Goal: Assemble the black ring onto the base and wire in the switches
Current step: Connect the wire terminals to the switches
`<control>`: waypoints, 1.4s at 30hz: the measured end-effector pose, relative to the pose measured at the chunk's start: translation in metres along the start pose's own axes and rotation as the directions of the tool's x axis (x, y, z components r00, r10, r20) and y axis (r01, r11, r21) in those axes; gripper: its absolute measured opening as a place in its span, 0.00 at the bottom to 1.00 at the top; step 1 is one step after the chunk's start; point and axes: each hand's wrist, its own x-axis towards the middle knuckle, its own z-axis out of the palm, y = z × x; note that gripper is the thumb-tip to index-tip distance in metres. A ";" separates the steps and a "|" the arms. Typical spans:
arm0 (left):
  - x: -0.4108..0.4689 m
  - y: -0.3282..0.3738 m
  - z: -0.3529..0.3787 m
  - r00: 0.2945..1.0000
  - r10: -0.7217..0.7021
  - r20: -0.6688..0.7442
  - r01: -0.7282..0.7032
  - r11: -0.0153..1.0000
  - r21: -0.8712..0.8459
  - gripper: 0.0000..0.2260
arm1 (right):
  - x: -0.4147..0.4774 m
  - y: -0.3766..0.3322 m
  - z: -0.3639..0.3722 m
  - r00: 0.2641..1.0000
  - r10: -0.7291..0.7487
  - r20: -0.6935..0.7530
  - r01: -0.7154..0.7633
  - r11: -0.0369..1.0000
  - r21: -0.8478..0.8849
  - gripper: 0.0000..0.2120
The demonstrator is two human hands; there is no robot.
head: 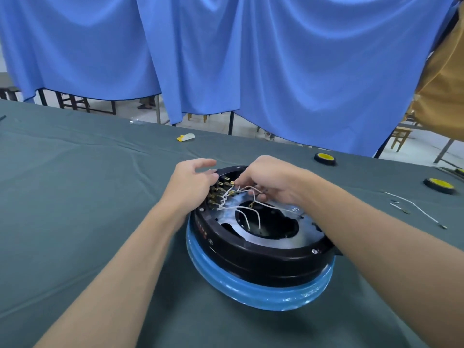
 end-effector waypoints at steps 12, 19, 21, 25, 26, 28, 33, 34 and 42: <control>0.002 -0.004 0.002 1.000 -0.008 0.001 0.008 0.997 -0.077 0.18 | 0.005 0.005 0.012 0.993 -0.067 -0.094 0.071 0.997 0.034 0.01; 0.001 -0.004 0.002 1.000 0.007 -0.011 -0.008 0.999 -0.054 0.15 | 0.004 0.005 0.014 0.993 -0.071 -0.090 0.076 0.996 0.052 0.01; 0.001 -0.004 0.002 1.000 0.008 -0.015 -0.009 0.998 -0.055 0.15 | 0.003 0.005 0.014 0.994 -0.066 -0.089 0.072 0.996 0.061 0.01; 0.001 -0.005 0.002 1.000 0.008 -0.013 -0.009 0.997 -0.071 0.15 | 0.003 0.005 0.014 0.994 -0.061 -0.091 0.066 0.997 0.050 0.02; 0.001 -0.005 0.002 1.000 0.007 -0.012 -0.008 0.997 -0.079 0.14 | 0.003 0.005 0.014 0.994 -0.059 -0.092 0.064 0.997 0.047 0.03; 0.000 -0.004 0.001 1.000 0.007 -0.012 -0.008 0.996 -0.086 0.14 | 0.003 0.005 0.014 0.994 -0.057 -0.095 0.062 0.997 0.055 0.05; 0.000 -0.004 0.002 1.000 0.009 -0.013 -0.010 0.998 -0.067 0.14 | 0.003 0.004 0.014 0.994 -0.052 -0.093 0.058 0.996 0.066 0.04; -0.001 -0.004 0.002 1.000 0.010 -0.014 -0.010 0.998 -0.064 0.14 | 0.003 0.004 0.014 0.995 -0.050 -0.090 0.056 0.996 0.065 0.04; -0.001 -0.003 0.002 1.000 0.016 -0.014 -0.017 0.998 -0.054 0.14 | 0.006 0.003 0.015 0.994 -0.074 -0.076 0.078 0.996 0.046 0.02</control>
